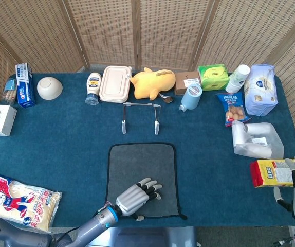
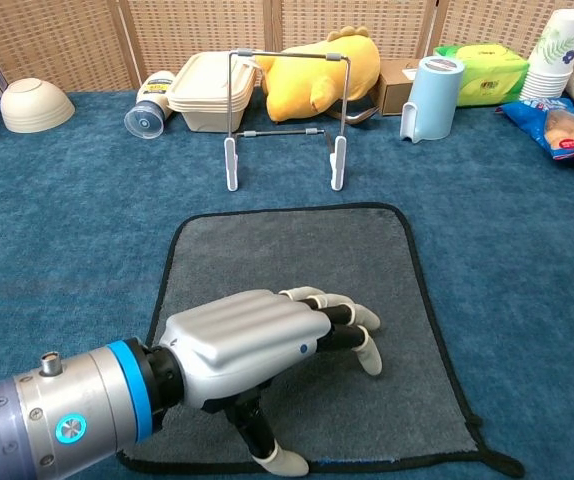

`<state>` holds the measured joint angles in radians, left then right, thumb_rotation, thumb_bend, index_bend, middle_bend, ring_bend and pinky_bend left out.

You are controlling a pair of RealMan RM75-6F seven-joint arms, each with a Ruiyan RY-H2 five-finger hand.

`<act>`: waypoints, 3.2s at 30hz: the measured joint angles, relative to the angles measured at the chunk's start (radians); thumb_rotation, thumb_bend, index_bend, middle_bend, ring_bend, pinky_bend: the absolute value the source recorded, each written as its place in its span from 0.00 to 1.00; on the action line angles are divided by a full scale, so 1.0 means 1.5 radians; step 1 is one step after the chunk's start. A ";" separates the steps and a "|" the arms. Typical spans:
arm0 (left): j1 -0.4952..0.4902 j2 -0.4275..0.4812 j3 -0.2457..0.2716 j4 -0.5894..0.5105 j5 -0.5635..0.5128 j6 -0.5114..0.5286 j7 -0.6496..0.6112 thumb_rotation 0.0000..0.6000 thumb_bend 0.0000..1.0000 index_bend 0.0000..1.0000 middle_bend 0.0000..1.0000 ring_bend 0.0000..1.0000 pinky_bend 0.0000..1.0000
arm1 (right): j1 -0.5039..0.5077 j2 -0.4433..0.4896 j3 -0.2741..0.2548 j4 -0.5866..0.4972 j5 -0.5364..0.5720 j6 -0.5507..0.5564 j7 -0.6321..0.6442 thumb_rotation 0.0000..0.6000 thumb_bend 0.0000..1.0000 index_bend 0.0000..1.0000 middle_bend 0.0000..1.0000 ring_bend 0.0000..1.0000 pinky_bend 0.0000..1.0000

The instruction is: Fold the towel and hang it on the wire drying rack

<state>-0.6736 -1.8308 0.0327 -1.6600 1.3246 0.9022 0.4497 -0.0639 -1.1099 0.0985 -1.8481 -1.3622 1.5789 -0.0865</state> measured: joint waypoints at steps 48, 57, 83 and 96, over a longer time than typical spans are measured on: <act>0.013 -0.030 -0.017 0.039 0.013 0.043 0.033 1.00 0.29 0.38 0.13 0.00 0.00 | -0.005 0.001 0.000 -0.004 0.001 0.000 0.000 1.00 0.35 0.12 0.04 0.00 0.00; 0.016 -0.024 -0.018 0.029 0.006 0.044 0.025 1.00 0.40 0.49 0.15 0.00 0.00 | -0.004 0.001 0.000 -0.005 0.001 -0.002 0.001 1.00 0.35 0.12 0.04 0.00 0.00; 0.017 0.004 -0.049 0.001 -0.028 0.047 0.011 1.00 0.55 0.63 0.21 0.00 0.00 | -0.011 0.003 -0.004 -0.011 -0.011 0.007 0.014 1.00 0.35 0.12 0.05 0.00 0.00; -0.009 0.047 -0.091 -0.019 -0.049 0.033 -0.003 1.00 0.55 0.62 0.21 0.00 0.00 | -0.007 -0.003 -0.002 -0.005 -0.007 0.001 0.015 1.00 0.35 0.12 0.05 0.00 0.00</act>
<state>-0.6868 -1.7600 -0.1032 -1.6887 1.2506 0.9523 0.4452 -0.0750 -1.1137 0.0959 -1.8557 -1.3733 1.5805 -0.0641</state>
